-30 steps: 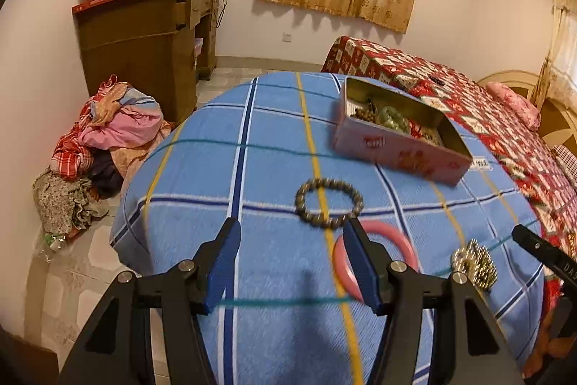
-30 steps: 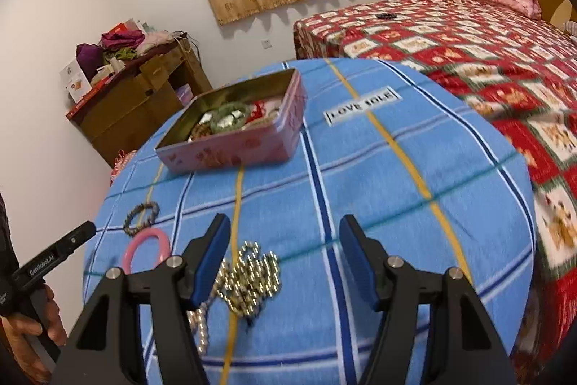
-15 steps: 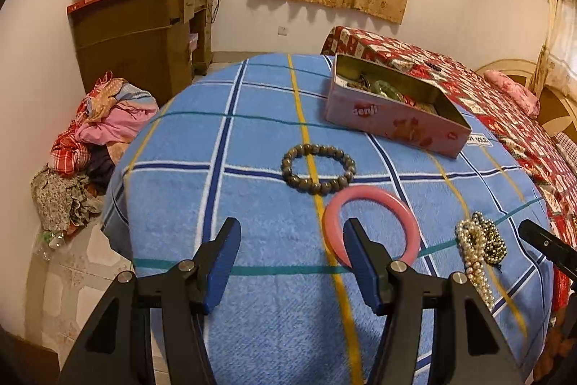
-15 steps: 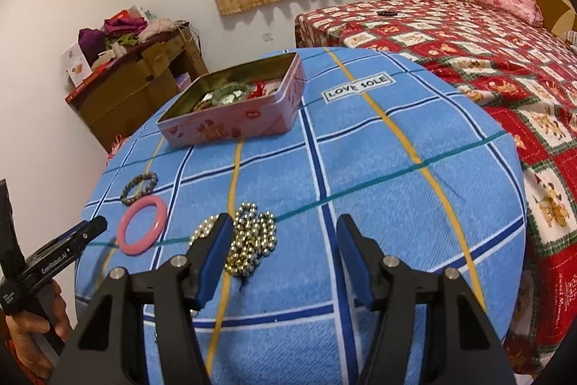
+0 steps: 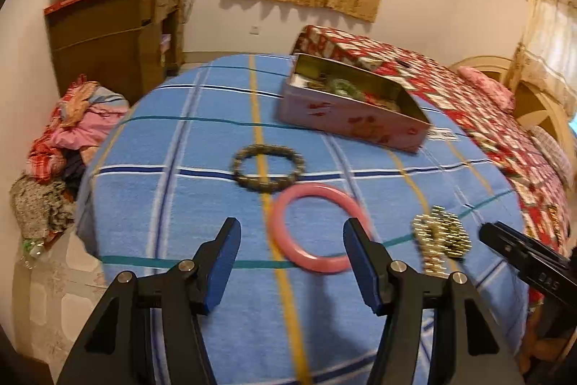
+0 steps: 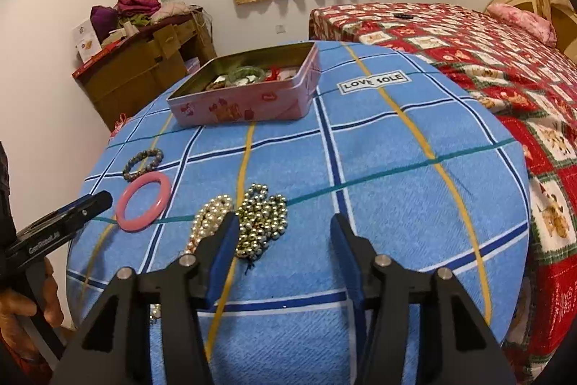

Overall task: Organize jewelry
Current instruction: 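Grasp the pearl necklace with the left tool while the right tool approaches the gold bead chain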

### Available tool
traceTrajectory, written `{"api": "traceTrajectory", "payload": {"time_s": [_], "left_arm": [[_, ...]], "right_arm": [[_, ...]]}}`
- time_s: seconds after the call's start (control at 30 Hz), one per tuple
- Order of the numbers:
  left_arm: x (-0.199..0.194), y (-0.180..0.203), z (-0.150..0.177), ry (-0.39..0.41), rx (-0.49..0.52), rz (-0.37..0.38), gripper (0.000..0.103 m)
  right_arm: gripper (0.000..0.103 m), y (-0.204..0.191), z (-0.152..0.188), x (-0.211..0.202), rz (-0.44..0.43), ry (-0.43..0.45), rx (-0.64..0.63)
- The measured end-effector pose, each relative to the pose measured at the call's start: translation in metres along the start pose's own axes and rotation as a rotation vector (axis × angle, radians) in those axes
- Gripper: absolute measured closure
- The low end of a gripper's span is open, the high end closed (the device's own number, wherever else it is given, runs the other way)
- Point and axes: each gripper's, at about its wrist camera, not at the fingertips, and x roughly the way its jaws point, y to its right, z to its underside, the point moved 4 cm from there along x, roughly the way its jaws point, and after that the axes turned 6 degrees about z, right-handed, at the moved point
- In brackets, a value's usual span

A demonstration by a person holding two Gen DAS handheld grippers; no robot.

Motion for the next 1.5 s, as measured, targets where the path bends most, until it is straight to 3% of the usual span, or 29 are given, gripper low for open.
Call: {"api": "traceTrajectory", "payload": {"time_s": [0.33, 0.5, 0.57, 0.63, 0.77, 0.97, 1.03, 1.1, 1.3, 1.5], "left_arm": [[0.013, 0.062, 0.012, -0.087, 0.062, 0.17, 0.043], [0.022, 0.094, 0.011, -0.105, 0.124, 0.215, 0.044], [0.028, 0.104, 0.013, -0.117, 0.158, 0.216, 0.049], [0.034, 0.109, 0.017, -0.134, 0.176, 0.209, 0.064], [0.049, 0.108, 0.026, -0.196, 0.175, 0.186, 0.07], [0.048, 0.109, 0.026, -0.181, 0.196, 0.174, 0.07], [0.049, 0.11, 0.027, -0.178, 0.222, 0.16, 0.087], [0.05, 0.107, 0.026, -0.179, 0.211, 0.182, 0.089], [0.047, 0.099, 0.023, -0.178, 0.169, 0.221, 0.09], [0.021, 0.088, 0.005, -0.1, 0.155, 0.236, 0.09]], "right_arm": [[0.047, 0.0, -0.001, -0.007, 0.006, 0.015, -0.002], [0.047, 0.006, -0.001, -0.011, 0.006, 0.025, 0.011], [0.047, 0.009, -0.002, -0.012, 0.005, 0.027, 0.019], [0.047, 0.012, -0.002, -0.012, 0.006, 0.029, 0.029], [0.047, 0.016, -0.002, -0.013, -0.002, 0.031, 0.041], [0.047, 0.018, -0.002, -0.012, -0.013, 0.029, 0.053], [0.047, 0.018, -0.002, -0.011, -0.015, 0.027, 0.052], [0.047, 0.018, -0.001, -0.011, -0.014, 0.026, 0.052], [0.047, 0.018, -0.001, -0.011, -0.011, 0.023, 0.048], [0.047, 0.016, -0.002, -0.011, -0.009, 0.021, 0.035]]}}
